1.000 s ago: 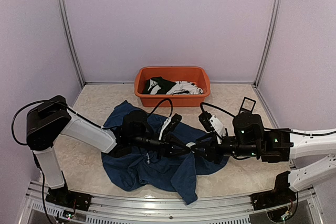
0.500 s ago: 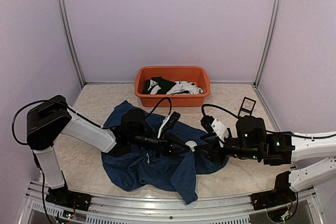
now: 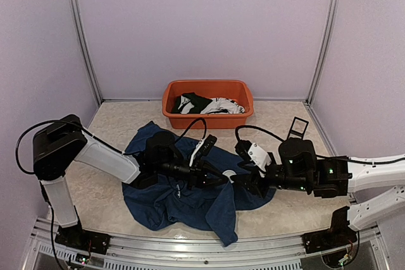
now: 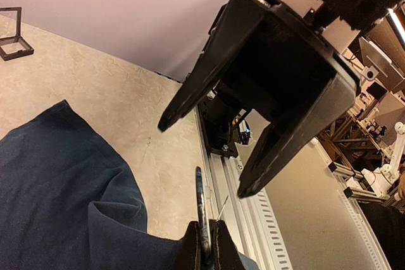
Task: Pin the brooch onto the clothing
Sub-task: Pin the brooch onto the flattened clothing.
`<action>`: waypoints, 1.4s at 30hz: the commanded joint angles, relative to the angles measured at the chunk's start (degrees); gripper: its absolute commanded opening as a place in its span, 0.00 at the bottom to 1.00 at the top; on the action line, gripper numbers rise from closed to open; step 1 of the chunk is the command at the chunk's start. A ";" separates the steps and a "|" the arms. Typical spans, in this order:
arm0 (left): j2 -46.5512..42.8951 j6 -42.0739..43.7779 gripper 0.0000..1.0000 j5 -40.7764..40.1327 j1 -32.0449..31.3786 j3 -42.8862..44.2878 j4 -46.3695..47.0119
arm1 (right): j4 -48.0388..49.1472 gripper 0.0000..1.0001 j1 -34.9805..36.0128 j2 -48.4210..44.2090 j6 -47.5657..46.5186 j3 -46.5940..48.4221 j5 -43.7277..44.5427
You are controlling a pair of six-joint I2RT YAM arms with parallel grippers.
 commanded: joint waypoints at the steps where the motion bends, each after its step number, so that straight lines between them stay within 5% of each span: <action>1: 0.86 -0.42 0.00 1.21 -0.23 0.41 1.67 | -0.94 0.45 0.45 -4.33 -0.63 0.52 -0.01; 17: 0.99 -0.59 0.00 2.14 -0.23 1.27 0.88 | -1.92 0.44 1.33 2.77 -5.14 2.59 -2.68; 32: 1.75 -1.41 0.00 3.22 -0.29 1.65 1.82 | -2.36 0.24 1.31 1.49 -5.68 2.36 -1.91; 42: 2.20 -2.04 0.00 3.23 -0.24 1.34 2.81 | -2.59 0.30 1.36 0.15 -5.54 1.97 -3.99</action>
